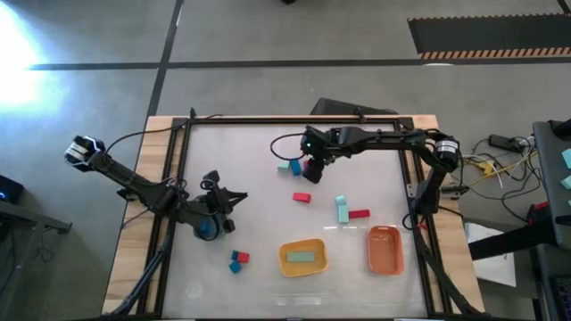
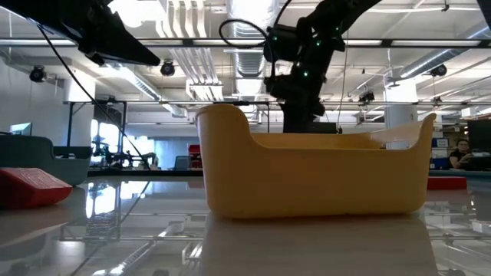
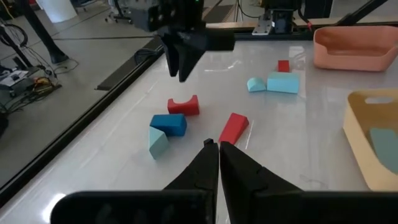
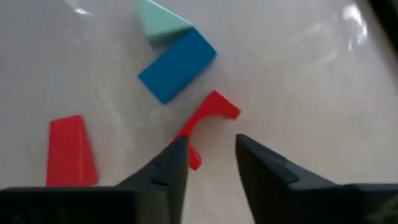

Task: Sort & place blocks by color
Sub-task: Put the red block into the orange bin

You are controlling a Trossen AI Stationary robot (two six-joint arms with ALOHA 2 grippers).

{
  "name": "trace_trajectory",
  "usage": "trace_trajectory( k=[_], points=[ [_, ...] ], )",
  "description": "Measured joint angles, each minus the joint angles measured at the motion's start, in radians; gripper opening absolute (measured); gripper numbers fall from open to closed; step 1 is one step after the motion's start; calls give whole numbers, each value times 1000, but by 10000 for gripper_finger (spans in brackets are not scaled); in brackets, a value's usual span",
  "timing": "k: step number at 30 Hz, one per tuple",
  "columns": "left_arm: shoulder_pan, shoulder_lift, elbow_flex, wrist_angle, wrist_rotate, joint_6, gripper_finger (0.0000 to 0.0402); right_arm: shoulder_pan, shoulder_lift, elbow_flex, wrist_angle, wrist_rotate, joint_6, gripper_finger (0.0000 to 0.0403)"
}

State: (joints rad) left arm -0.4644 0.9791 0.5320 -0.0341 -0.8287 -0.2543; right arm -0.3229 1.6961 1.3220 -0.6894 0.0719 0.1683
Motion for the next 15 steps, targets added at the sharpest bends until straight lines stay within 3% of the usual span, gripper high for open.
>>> trace_trajectory(
  k=[4,8,15],
  points=[
    [0,0,0,0,0,0,0,1,36,-1,14,6,128,191],
    [0,0,0,0,0,0,0,5,92,-1,42,6,137,230],
    [0,0,-1,0,0,0,0,3,152,-2,62,7,178,257]
  ],
)
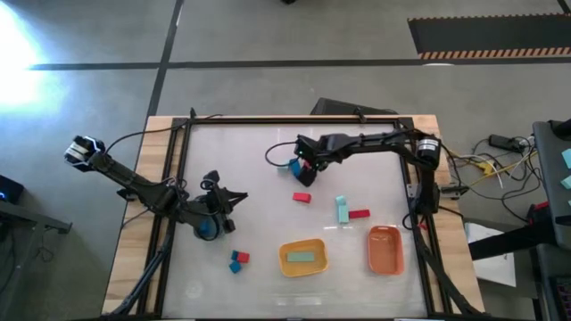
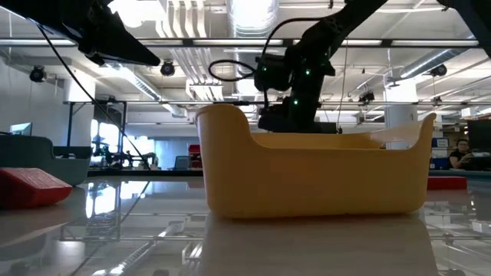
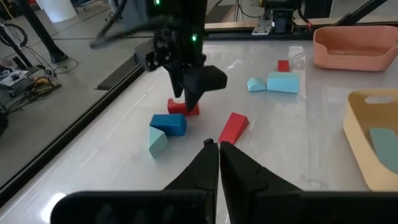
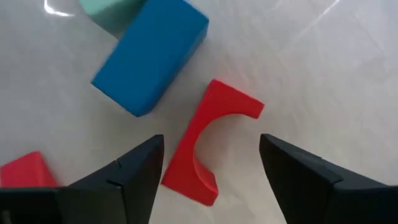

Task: Sort & place blocks by color
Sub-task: Put the red block into the orange bin

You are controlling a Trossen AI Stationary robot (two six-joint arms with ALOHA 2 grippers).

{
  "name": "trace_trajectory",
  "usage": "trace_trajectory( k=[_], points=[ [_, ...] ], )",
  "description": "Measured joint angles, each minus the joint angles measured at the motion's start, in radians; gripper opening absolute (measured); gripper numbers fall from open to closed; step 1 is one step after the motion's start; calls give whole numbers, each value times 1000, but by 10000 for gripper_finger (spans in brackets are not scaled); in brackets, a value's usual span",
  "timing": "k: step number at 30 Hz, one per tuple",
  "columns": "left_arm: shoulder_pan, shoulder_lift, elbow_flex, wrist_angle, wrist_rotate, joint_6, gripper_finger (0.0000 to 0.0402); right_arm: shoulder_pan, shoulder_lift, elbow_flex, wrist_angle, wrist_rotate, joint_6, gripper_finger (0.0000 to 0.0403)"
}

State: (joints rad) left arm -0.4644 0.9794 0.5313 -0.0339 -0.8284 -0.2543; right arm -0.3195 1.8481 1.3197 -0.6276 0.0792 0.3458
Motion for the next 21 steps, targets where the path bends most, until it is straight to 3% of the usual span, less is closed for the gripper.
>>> trace_trajectory(
  k=[3,7,15,21],
  points=[
    [0,0,-1,0,0,0,0,0,17,0,1,0,1,246],
    [0,0,-1,0,0,1,0,0,29,0,5,0,10,200],
    [0,0,-2,0,0,0,0,0,6,0,-16,16,-5,34],
    [0,0,-2,1,0,0,0,-1,-126,15,-108,213,-5,24]
  ],
)
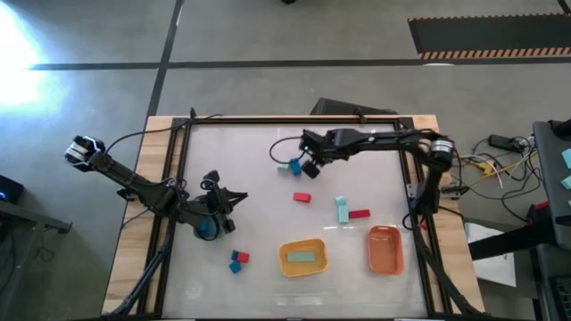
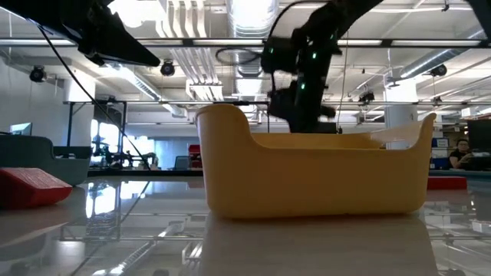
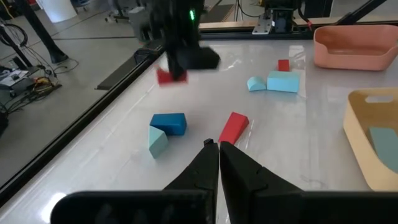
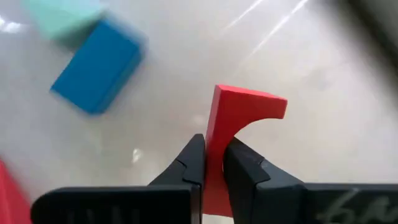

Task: Sort & place blocks by color
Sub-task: Put the red block into the orange bin

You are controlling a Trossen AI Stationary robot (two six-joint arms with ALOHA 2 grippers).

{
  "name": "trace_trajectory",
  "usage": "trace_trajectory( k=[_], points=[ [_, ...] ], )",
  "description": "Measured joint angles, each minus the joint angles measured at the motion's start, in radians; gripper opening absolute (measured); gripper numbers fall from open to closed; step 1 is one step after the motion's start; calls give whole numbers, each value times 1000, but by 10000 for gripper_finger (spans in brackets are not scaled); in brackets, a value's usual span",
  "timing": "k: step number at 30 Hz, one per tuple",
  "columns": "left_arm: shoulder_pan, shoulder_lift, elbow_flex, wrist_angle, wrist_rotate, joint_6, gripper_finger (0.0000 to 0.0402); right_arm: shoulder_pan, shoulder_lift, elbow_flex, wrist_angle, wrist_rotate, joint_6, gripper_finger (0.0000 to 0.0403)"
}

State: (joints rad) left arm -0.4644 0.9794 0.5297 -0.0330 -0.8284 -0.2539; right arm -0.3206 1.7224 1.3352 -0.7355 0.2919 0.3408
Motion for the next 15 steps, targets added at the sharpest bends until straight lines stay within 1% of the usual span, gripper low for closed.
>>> trace_trajectory(
  k=[5,8,9,13,15],
  points=[
    [0,0,0,4,0,0,0,-3,-167,24,42,256,-13,24],
    [0,0,0,5,0,0,0,-13,-256,25,129,346,-42,24],
    [0,0,0,5,0,0,0,-17,-280,23,170,362,-50,24],
    [0,0,0,3,0,0,0,-30,-330,15,327,362,-120,24],
    [0,0,0,3,0,0,0,-29,-340,14,354,357,-146,24]
  ],
)
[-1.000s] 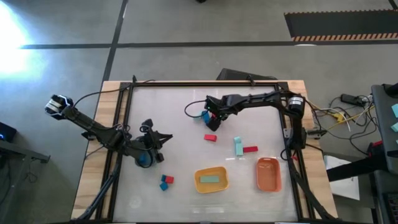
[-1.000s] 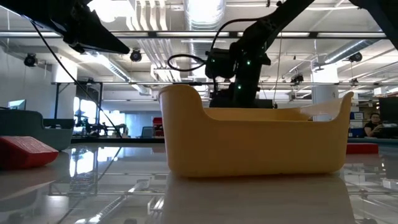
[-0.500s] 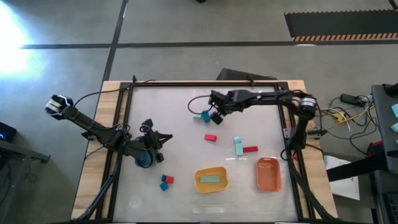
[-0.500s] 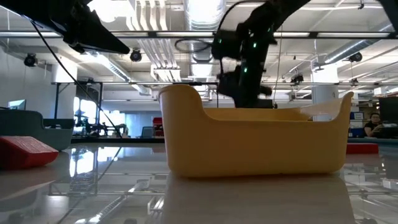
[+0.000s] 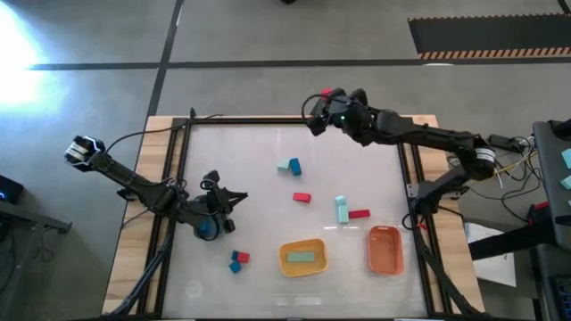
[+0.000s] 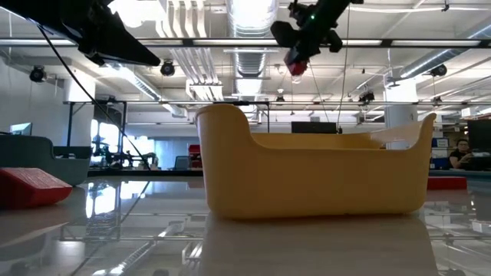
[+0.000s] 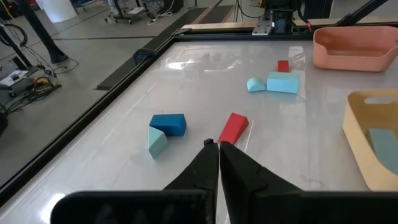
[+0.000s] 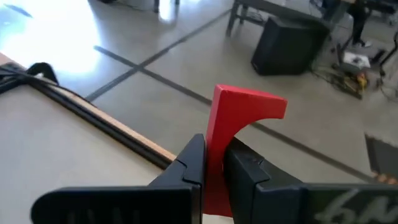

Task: Sort & place blocks by color
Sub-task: Put the red block into the orange bin

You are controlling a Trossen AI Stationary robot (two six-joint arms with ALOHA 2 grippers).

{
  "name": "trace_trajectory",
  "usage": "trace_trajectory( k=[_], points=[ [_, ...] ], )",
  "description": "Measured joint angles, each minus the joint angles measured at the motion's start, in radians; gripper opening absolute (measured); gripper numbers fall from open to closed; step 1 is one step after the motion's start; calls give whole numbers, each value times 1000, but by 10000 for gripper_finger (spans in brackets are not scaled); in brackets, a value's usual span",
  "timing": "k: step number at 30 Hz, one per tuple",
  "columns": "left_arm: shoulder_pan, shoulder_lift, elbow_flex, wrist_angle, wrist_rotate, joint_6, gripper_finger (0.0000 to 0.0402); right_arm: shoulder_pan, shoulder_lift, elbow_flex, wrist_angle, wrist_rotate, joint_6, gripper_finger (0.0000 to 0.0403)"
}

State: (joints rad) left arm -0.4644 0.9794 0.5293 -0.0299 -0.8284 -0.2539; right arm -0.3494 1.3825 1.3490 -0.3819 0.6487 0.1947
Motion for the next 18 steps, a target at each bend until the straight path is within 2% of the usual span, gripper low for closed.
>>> trace_trajectory(
  k=[11,13,18],
  points=[
    [0,0,0,0,0,-2,0,200,-75,-1,-53,-14,30,24],
    [0,0,0,0,0,-2,0,236,-90,-1,-102,-69,85,24],
    [0,0,0,-2,0,-1,0,293,-101,4,-285,-337,285,24]
  ],
)
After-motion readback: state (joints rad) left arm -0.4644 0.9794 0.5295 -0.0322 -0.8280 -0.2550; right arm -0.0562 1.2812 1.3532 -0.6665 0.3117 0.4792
